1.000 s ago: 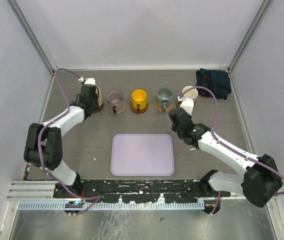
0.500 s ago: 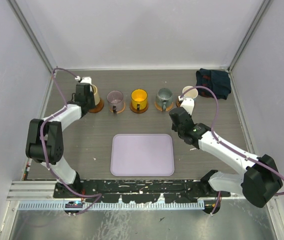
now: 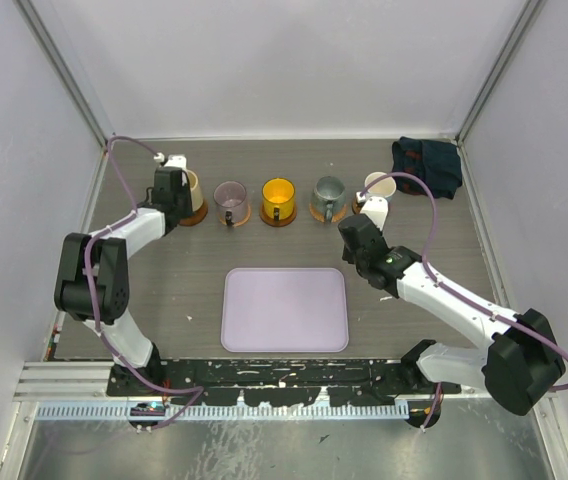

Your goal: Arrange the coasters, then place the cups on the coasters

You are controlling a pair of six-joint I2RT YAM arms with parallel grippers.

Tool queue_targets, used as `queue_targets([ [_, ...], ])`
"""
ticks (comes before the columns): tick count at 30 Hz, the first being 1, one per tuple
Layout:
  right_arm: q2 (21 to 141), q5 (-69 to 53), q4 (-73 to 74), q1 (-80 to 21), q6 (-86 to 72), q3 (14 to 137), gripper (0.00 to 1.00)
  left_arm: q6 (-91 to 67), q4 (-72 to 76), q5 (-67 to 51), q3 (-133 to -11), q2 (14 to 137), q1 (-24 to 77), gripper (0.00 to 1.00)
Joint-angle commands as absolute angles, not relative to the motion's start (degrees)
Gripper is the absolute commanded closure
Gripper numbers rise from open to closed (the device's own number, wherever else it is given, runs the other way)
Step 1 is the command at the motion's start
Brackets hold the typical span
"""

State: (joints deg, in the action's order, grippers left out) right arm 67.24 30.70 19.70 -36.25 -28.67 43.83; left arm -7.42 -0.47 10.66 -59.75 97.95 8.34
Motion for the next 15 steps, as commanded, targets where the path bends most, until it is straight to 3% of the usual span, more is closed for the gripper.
queue_targets([
  [1, 66.63, 30.55, 17.14, -36.09, -29.31, 45.86, 0.7, -6.87, 7.38, 11.01, -60.35, 96.87, 7.97, 0.97],
  [15, 66.88, 29.97, 17.14, -36.03, -29.74, 45.51, 0.7, -7.38, 7.95, 11.42, -57.3, 95.49, 8.0, 0.97],
])
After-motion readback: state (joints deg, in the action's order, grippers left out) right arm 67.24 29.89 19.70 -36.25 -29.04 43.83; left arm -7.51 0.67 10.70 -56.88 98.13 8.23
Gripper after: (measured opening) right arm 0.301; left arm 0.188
